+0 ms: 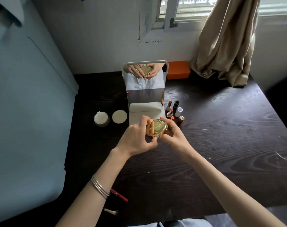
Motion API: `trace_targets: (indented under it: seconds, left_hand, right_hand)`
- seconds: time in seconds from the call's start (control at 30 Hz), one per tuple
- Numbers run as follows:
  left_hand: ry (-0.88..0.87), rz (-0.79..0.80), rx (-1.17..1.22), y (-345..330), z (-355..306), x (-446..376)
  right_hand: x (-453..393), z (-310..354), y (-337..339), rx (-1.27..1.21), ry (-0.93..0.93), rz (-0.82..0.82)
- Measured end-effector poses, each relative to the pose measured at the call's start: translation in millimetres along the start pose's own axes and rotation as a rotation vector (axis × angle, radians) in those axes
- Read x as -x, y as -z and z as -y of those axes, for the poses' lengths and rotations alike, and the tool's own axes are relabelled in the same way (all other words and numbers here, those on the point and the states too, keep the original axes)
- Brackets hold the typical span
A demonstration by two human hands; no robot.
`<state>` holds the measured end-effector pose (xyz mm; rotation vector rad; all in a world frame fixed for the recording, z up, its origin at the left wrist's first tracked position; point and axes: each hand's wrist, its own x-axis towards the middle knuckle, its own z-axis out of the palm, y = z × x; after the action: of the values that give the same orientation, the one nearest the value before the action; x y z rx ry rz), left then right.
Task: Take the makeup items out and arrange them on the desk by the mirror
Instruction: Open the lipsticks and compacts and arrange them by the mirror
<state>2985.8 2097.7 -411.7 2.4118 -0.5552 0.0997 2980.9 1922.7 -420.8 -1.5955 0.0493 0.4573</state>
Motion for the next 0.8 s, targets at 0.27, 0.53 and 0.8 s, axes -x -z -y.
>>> trace_targets:
  seconds: [0.27, 0.53, 0.8]
  left_hand:
    - [0.036, -0.114, 0.198, -2, -1, 4]
    - [0.039, -0.231, 0.325, -3, 0, 6]
    - [-0.168, -0.256, 0.072, -6, 4, 7]
  right_hand:
    - [1, 10, 8, -0.007, -0.013, 0.067]
    - [-2, 24, 6, 0.126, 0.003, 0.094]
    - [7, 17, -1, 0.088, 0.008, 0.11]
